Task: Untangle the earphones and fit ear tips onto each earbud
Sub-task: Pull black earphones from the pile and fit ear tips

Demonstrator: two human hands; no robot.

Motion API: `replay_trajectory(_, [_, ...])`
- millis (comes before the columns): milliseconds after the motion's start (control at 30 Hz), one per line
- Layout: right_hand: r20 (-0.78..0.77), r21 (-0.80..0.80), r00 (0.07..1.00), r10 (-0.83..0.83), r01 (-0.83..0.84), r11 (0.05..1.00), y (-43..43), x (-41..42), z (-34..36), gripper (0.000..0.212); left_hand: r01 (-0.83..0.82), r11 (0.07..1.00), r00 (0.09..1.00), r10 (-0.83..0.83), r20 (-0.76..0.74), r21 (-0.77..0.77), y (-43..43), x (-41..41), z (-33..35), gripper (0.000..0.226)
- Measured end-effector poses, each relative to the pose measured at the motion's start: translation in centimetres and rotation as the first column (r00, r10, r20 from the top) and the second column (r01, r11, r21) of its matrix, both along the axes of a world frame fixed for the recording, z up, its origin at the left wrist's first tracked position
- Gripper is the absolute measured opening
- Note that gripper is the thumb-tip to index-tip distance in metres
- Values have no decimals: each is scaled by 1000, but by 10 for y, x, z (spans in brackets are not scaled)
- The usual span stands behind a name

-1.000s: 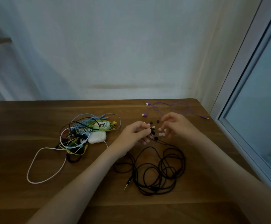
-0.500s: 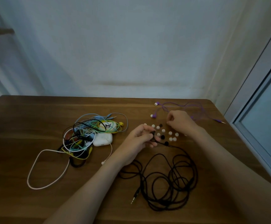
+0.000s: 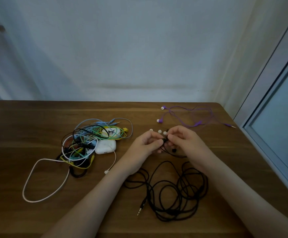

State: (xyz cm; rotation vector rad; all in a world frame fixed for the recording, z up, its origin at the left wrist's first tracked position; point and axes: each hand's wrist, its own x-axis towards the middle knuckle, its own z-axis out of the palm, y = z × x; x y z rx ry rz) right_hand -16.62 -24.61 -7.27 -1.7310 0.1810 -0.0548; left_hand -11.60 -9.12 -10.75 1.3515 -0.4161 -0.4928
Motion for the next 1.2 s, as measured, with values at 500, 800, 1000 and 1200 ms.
replay_trajectory(500, [-2, 351, 1000, 12, -10, 936, -1, 0, -12, 11, 34, 999, 999, -35, -25, -15, 0, 1, 2, 18])
replay_trajectory(800, [-31, 221, 999, 44, -36, 975, -3, -1, -12, 16, 11, 1000, 1000, -11, 2, 3, 1, 0, 1, 16])
replay_trajectory(1000, [-35, 68, 999, 33, -31, 997, -1, -3, -11, 21, 9, 1000, 999, -9, 32, 7, 1, -2, 2, 13])
replay_trajectory(1200, [-34, -50, 999, 8, -9, 999, 2, -5, -9, 21, -11, 998, 997, 5, 83, 61, 1, -2, 2, 14])
